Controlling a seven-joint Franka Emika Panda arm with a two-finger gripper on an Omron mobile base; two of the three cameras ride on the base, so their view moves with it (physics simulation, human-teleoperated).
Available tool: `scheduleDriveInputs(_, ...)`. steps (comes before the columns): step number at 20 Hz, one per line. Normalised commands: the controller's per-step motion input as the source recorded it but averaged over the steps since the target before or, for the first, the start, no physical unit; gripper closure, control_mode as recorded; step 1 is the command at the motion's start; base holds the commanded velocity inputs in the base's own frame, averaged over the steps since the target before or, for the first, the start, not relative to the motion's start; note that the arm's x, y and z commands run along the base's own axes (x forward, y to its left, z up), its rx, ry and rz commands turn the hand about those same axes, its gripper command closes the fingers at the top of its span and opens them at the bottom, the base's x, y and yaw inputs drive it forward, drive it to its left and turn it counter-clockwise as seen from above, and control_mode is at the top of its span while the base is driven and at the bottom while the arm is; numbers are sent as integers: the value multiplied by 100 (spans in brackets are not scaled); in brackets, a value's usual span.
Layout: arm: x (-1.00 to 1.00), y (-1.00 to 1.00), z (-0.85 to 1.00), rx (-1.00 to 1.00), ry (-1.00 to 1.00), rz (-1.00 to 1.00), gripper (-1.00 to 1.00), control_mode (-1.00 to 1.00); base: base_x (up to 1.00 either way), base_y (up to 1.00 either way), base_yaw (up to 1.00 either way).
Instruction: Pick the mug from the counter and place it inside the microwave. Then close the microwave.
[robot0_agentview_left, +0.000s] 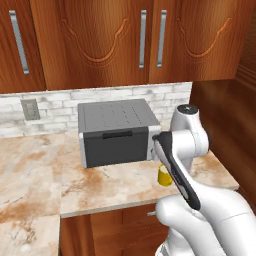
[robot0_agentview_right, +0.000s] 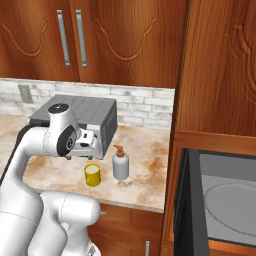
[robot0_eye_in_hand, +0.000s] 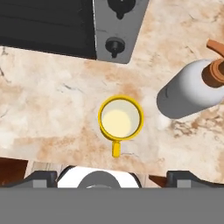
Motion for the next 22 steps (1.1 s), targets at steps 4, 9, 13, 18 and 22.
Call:
scheduleDriveInputs(4,0,0,-48,0,0,0,-100,-100,0,0,0)
scheduleDriveInputs(9,0,0,-33,0,-3,0,-100,-100,0,0,0)
scheduleDriveInputs(13,0,-1,-24,2,-8,-1,-100,-100,0,0,0)
scheduleDriveInputs(18,0,-1,-12,7,-6,-2,-100,-100,0,0,0)
scheduleDriveInputs(22,0,0,0,11,-1,-5,-100,-100,0,0,0)
